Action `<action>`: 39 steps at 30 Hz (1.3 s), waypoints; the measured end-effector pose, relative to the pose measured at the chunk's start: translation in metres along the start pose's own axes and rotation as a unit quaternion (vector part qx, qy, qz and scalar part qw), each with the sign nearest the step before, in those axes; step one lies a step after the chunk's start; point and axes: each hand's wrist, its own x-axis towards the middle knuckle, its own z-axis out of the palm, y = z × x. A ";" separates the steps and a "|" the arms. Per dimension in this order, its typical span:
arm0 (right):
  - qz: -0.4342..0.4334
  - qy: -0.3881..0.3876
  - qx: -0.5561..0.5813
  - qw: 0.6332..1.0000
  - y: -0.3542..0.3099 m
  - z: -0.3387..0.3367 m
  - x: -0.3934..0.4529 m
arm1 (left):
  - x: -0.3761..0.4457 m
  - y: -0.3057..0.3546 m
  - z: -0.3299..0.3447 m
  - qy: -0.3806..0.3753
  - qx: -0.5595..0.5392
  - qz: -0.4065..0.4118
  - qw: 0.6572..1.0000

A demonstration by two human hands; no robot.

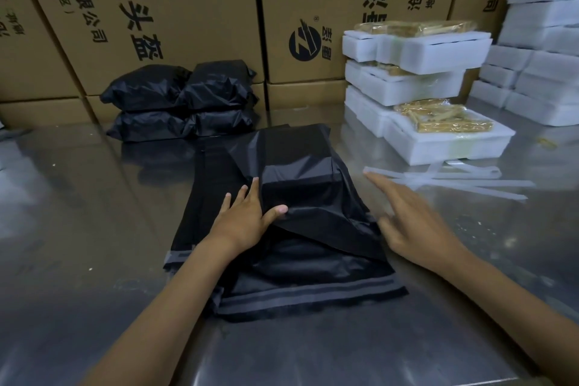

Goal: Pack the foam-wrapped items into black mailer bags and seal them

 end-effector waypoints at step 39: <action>0.313 0.237 0.484 0.782 -0.055 0.025 0.091 | -0.047 -0.050 -0.081 -0.162 -0.636 0.197 0.728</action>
